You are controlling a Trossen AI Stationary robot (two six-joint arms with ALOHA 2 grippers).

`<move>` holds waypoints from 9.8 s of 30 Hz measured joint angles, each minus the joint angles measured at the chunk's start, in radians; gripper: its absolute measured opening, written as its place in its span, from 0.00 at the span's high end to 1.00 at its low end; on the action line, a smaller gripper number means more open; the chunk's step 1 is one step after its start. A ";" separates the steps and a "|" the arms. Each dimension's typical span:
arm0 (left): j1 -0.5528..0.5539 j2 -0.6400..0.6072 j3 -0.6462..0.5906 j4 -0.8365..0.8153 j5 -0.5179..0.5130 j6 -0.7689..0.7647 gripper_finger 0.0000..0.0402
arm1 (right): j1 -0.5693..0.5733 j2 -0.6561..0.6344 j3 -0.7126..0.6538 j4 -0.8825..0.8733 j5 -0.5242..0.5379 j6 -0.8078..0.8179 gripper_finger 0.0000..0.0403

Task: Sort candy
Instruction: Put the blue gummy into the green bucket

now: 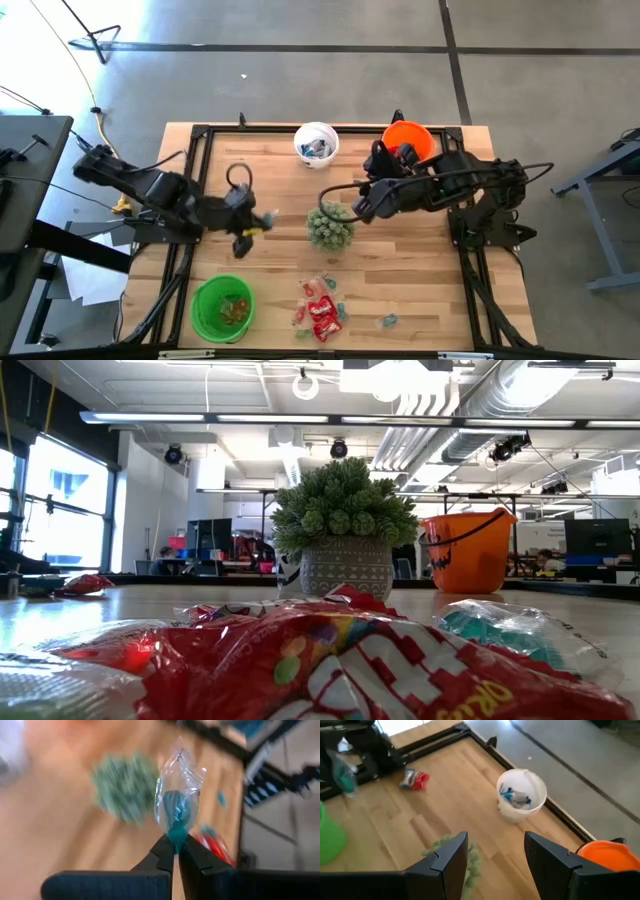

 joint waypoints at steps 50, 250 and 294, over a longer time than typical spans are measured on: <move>-0.473 0.313 0.000 -0.009 0.477 -0.659 0.77 | 0.041 0.002 0.000 -0.008 -0.350 0.026 0.53; 0.103 0.303 0.001 0.982 -0.063 0.590 0.57 | 0.090 -0.418 -1.177 1.770 -0.104 -0.482 0.98; 0.074 0.303 0.000 0.973 -0.046 0.556 1.00 | 0.097 -0.419 -1.177 1.839 -0.146 -0.470 0.63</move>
